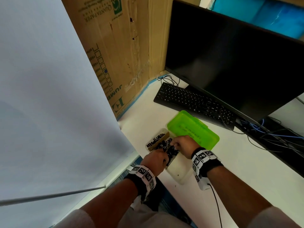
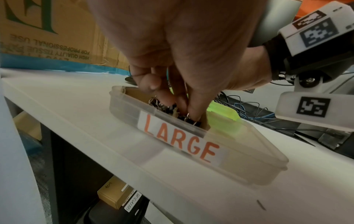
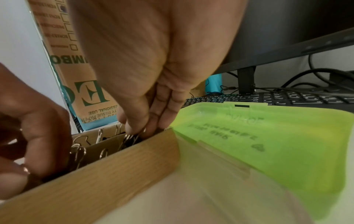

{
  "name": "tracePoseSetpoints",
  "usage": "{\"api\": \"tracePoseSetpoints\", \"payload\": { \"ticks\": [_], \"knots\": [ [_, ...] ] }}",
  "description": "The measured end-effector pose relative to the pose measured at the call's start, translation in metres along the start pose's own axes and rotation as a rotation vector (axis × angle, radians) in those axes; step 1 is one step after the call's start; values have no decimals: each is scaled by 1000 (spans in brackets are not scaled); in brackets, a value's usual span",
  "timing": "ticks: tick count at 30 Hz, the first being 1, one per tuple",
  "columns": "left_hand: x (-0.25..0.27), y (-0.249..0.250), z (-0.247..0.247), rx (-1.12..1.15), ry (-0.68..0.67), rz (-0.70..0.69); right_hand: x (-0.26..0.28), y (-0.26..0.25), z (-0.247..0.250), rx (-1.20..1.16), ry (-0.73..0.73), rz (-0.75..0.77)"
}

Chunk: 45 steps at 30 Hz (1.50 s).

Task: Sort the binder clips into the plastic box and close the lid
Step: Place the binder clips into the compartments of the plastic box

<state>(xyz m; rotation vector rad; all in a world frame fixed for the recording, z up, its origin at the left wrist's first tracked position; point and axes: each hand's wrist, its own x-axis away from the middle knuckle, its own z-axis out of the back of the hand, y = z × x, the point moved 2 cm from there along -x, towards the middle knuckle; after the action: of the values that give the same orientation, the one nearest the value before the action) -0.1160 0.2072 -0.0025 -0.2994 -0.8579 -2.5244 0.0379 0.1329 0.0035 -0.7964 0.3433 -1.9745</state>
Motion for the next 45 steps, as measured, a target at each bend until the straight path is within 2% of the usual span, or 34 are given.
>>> {"api": "tracePoseSetpoints", "payload": {
  "ticks": [3,5,7,9,13,19,27,36,38,40,45],
  "knots": [
    [-2,1,2,-3,-8,-17,1,-1,-1,3,-10,29],
    [-6,4,6,34,31,-38,5,2,2,39,50,50],
    [-10,11,9,34,105,-103,13,6,4,56,123,98],
    [-17,26,10,3,125,-173,26,14,6,46,171,120],
    [-36,64,-9,-23,30,-252,67,43,8,40,246,71],
    [-49,133,-59,-46,-93,-411,167,109,2,4,422,-208],
    [-42,231,-147,-147,-371,-579,335,183,-20,-48,653,-656],
    [-16,307,-227,-121,-594,-566,435,231,-68,-218,763,-1146],
    [-13,316,-240,-115,-615,-565,445,239,-75,-343,731,-1170],
    [-7,323,-250,-114,-613,-549,451,246,-80,-496,690,-1121],
    [2,340,-270,-33,-552,-448,446,251,-80,-594,660,-1004]
  ]
}}
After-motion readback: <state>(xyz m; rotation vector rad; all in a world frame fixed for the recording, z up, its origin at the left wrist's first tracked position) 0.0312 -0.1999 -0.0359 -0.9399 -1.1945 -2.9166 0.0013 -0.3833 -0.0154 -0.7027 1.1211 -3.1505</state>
